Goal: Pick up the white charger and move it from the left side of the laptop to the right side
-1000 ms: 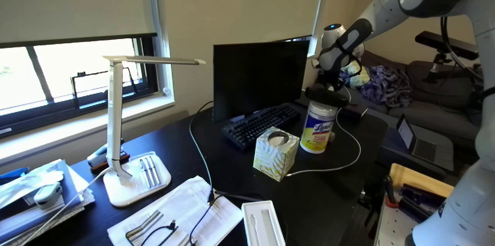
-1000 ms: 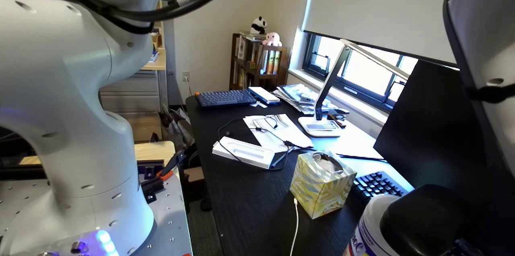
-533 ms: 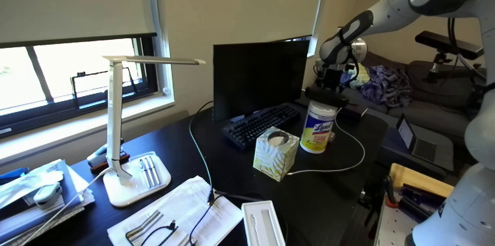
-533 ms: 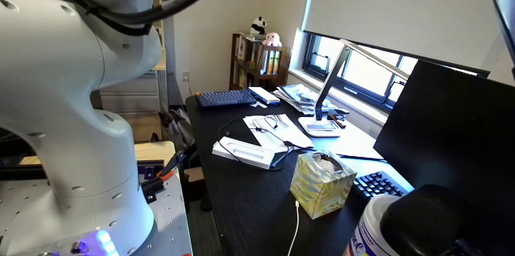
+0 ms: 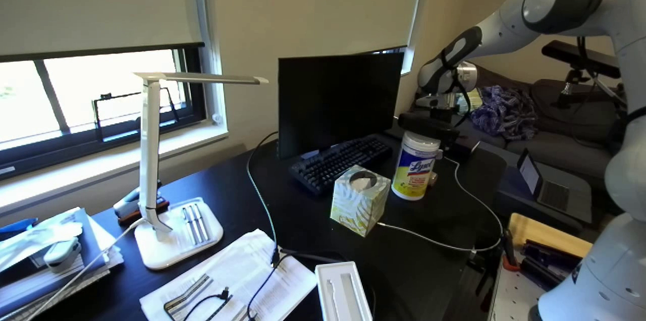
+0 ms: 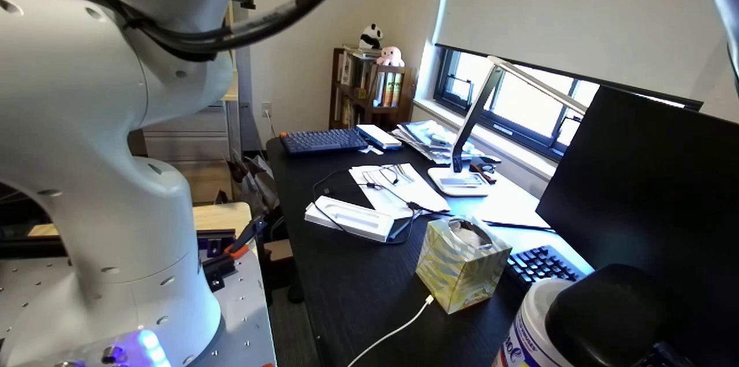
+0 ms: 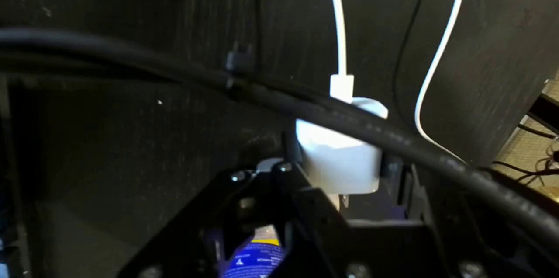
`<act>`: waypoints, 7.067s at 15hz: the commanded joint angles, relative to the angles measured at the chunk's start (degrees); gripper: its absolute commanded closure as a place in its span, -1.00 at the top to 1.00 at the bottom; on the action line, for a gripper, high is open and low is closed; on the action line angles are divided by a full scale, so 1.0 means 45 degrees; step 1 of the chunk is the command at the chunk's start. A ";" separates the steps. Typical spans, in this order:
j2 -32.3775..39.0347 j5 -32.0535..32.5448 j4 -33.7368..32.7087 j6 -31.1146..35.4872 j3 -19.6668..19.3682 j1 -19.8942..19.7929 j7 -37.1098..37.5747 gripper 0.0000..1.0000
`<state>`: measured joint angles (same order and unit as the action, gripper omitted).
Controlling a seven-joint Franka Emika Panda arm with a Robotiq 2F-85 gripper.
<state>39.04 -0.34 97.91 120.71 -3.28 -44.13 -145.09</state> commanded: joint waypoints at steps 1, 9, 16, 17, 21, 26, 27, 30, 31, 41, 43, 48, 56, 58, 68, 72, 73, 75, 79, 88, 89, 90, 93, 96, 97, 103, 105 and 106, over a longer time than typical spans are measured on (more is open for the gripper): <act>0.0789 0.0661 -0.0797 -0.0100 -0.0654 0.0563 -0.0256 -0.57; 0.1759 0.1762 -0.1153 0.2721 -0.1504 0.1115 0.0059 -0.57; 0.2285 0.0712 -0.1190 0.3743 -0.0600 0.0325 -0.0483 -0.57; 0.2287 0.0349 -0.1283 0.3706 -0.0393 0.0162 -0.0386 -0.57; 0.2259 -0.0951 -0.1166 0.4225 0.0214 -0.0397 -0.0334 -0.57; 0.2265 -0.0734 -0.1213 0.4140 0.0212 -0.0432 -0.0350 0.56; 0.2227 -0.0763 -0.1266 0.3759 0.0233 -0.0458 -0.0340 0.71; 0.2035 -0.0825 -0.1397 0.2625 0.0239 -0.0505 -0.0373 0.98; 0.1984 -0.0860 -0.1451 0.2353 0.0223 -0.0514 -0.0371 1.00; 0.0733 -0.1295 -0.2445 0.0118 0.0228 -0.0619 -0.0466 1.00; -0.0084 -0.1592 -0.2325 -0.0283 0.0287 -0.0692 -0.0704 1.00; -0.2275 -0.1459 -0.2321 -0.2153 -0.0052 -0.0184 -0.1156 1.00; -0.4386 0.0766 -0.2387 -0.3911 0.4898 -0.2132 -0.0902 1.00; -0.4325 0.1579 -0.2257 -0.3956 0.6850 -0.2736 -0.0893 1.00; -0.3857 0.3826 -0.0306 -0.3610 1.2381 -0.4872 -0.0805 1.00; -0.3860 0.3825 -0.0397 -0.3610 1.2202 -0.4803 -0.0805 1.00; -0.3860 0.3825 -0.0397 -0.3610 1.2201 -0.4799 -0.0805 1.00; -0.5713 0.1783 0.0639 -0.2463 0.9652 -0.3015 -0.0168 1.00; -0.8100 0.0216 0.3846 0.0934 1.0059 -0.3556 0.1157 1.00; -1.1184 0.0825 0.7850 0.2088 0.1985 0.5925 0.1493 1.00; -1.1559 0.0870 0.8329 0.2206 0.1821 0.6241 0.1603 1.00; -1.1797 0.0904 0.8599 0.2257 0.1759 0.6352 0.1657 1.00; -1.1947 0.0925 0.8724 0.2269 0.1665 0.6355 0.1671 1.00; -1.2665 0.0103 0.9606 0.1851 0.0951 0.7348 0.4039 1.00; -1.2879 -0.0022 1.0031 0.1801 0.0758 0.7675 0.4829 1.00; -1.3837 -0.1008 1.3070 0.4179 0.0255 0.9285 0.9074 1.00; -1.4063 -0.0936 1.4254 0.5779 0.0158 0.9555 1.0320 1.00; -1.4145 -0.0794 1.4838 0.6736 0.0117 0.9636 1.0897 1.00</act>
<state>-21.56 -3.36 157.01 141.16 -1.76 -2.41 -102.49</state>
